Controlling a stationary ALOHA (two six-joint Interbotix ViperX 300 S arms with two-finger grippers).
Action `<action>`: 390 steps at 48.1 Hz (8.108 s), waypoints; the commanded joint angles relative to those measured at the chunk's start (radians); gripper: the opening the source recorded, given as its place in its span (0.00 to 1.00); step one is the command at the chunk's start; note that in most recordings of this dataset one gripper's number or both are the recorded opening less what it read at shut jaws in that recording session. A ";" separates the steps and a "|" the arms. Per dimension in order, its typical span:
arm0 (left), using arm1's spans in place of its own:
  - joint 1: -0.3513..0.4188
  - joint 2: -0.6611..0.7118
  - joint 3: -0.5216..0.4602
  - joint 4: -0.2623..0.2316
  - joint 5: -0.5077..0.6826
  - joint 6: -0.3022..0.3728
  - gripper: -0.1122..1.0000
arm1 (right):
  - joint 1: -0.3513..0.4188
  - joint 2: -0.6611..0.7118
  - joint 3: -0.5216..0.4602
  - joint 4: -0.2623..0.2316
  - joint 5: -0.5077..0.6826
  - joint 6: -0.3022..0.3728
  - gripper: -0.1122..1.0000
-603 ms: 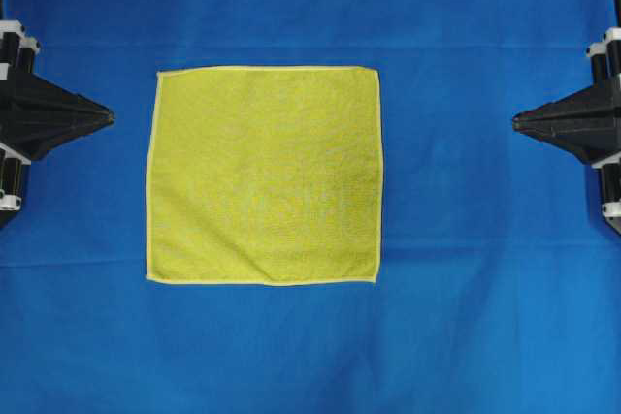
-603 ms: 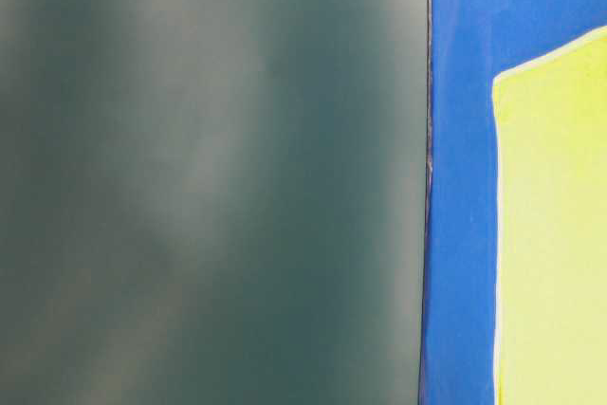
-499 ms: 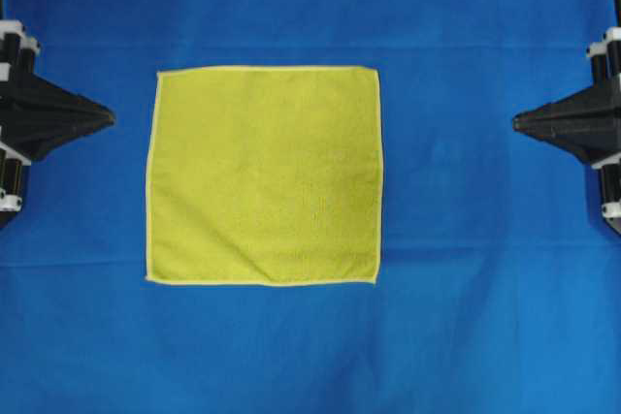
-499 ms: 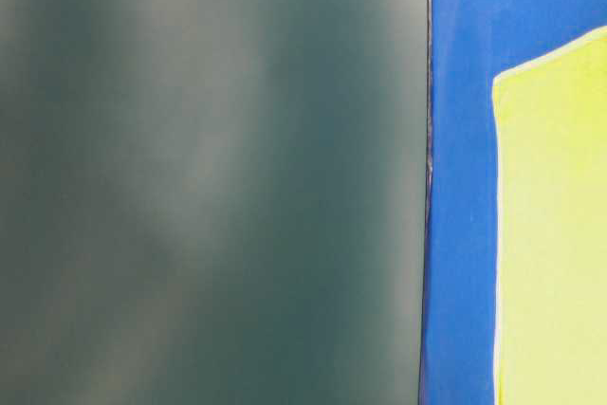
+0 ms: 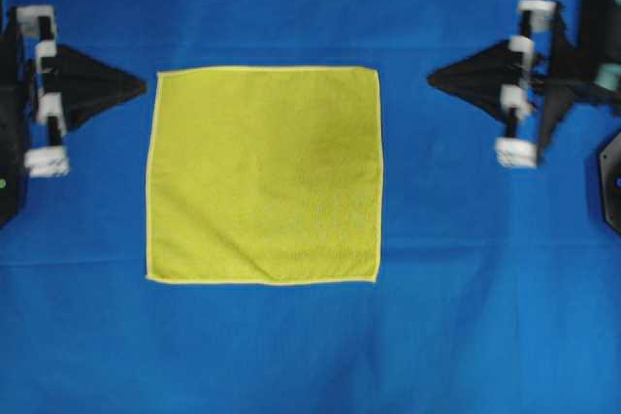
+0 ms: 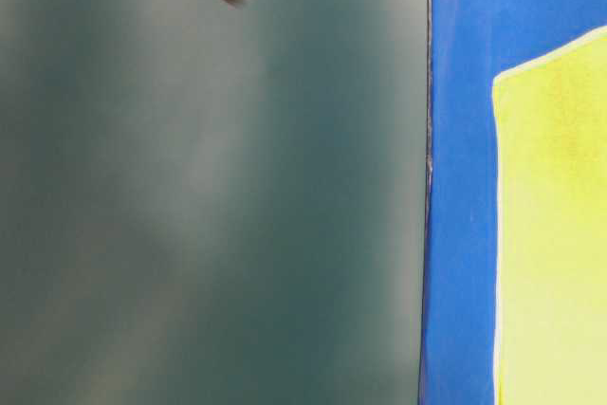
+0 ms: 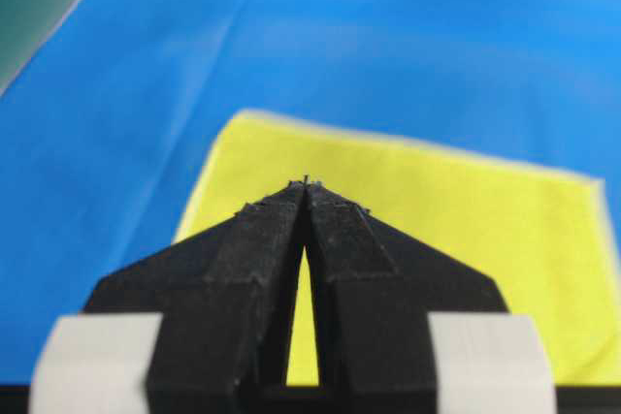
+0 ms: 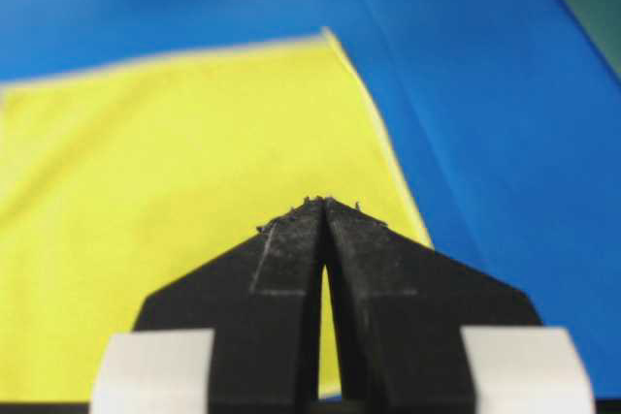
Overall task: Fold the yellow towel.
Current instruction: 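Move both grippers to the far corners of the yellow towel and grasp them, then lift the far corners and pull them toward the near edge, then lower the folded edge onto the near edge and open both grippers, then grasp the left and right ends of the folded towel strip, then lift the left end with the left gripper and fold it over toward the right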
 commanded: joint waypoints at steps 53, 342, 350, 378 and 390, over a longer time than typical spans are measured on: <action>0.281 0.713 0.031 -0.002 -0.324 0.000 0.83 | -0.192 0.709 -0.316 -0.054 0.091 -0.005 0.60; -0.173 0.541 0.012 0.000 0.110 -0.224 0.11 | 0.175 0.618 -0.253 -0.095 0.201 0.290 0.12; -0.175 0.454 -0.041 -0.002 0.249 -0.213 0.11 | 0.167 0.546 -0.270 -0.098 0.293 0.288 0.12; -0.175 0.118 -0.143 -0.002 0.465 -0.222 0.11 | 0.169 0.310 -0.327 -0.124 0.503 0.291 0.12; -0.183 0.126 -0.144 -0.002 0.433 -0.222 0.11 | 0.147 0.310 -0.324 -0.127 0.505 0.296 0.12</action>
